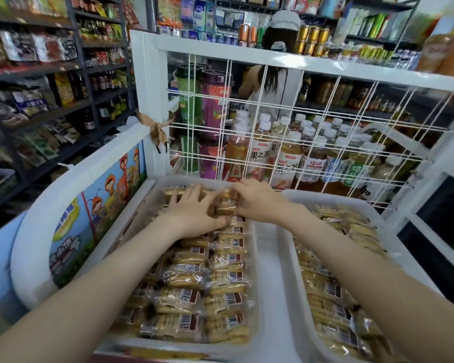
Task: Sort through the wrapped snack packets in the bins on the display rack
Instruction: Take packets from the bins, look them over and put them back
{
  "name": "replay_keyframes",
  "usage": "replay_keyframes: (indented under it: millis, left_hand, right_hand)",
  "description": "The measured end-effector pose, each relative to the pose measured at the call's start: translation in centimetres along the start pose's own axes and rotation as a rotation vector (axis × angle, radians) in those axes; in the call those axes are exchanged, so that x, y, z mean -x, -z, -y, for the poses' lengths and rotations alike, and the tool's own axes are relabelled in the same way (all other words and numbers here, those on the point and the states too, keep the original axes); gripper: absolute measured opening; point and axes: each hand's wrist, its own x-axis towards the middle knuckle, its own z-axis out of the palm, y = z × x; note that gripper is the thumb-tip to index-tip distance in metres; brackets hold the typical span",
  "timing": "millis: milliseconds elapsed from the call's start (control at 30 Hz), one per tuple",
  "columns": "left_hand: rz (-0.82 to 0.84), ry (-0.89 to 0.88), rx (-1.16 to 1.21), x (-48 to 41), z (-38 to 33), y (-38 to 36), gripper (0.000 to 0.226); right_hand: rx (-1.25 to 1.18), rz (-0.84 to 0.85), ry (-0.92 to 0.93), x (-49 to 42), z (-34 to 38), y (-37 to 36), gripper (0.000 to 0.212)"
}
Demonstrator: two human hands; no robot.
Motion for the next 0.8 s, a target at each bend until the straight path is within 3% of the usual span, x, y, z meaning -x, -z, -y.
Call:
replay_keyframes:
  millis: [167, 467, 667, 800]
  left_hand:
    - [-0.044, 0.004, -0.045, 0.4, 0.0, -0.6, 0.081]
    - [-0.07, 0.017, -0.053, 0.2, 0.7, -1.0, 0.086]
    - [-0.041, 0.027, -0.032, 0.3, 0.8, -0.9, 0.087]
    - [-0.028, 0.033, -0.024, 0.1, 0.6, -0.8, 0.09]
  right_hand:
    - [0.109, 0.046, 0.0, -0.4, 0.5, 0.2, 0.038]
    - [0.188, 0.104, -0.017, -0.7, 1.3, 0.4, 0.03]
    - [0.07, 0.113, -0.037, 0.2, 1.7, 1.2, 0.042]
    - [-0.054, 0.022, -0.11, 1.9, 2.2, 2.1, 0.042]
